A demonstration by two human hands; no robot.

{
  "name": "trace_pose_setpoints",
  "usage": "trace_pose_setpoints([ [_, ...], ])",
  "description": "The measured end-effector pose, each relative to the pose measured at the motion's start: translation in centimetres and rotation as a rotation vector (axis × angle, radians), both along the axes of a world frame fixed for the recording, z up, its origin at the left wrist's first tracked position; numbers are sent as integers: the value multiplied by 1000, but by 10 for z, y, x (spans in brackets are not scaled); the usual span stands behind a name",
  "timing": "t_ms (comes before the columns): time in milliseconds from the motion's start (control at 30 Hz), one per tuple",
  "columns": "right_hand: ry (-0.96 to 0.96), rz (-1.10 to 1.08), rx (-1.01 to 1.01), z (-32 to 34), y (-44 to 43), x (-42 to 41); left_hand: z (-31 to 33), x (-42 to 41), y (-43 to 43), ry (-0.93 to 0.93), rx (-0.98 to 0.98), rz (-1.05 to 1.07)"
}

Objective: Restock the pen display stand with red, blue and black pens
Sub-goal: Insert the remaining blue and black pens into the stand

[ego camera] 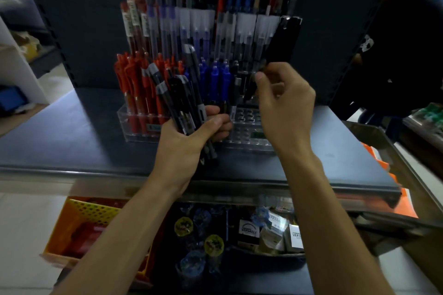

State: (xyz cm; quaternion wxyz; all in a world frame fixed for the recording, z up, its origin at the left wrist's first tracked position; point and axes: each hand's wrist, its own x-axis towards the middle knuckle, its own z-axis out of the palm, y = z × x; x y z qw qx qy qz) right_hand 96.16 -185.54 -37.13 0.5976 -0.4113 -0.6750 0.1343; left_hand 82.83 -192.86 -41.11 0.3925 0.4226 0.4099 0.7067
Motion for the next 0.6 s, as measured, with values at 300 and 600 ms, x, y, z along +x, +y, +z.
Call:
trace_pose_setpoints([
  [300, -299, -91, -93, -21, 7, -9, -2, -2, -1, 25, 17, -22],
  [600, -410, -183, -118, -24, -3, -8, -1, -5, -5, 44, 23, -43],
])
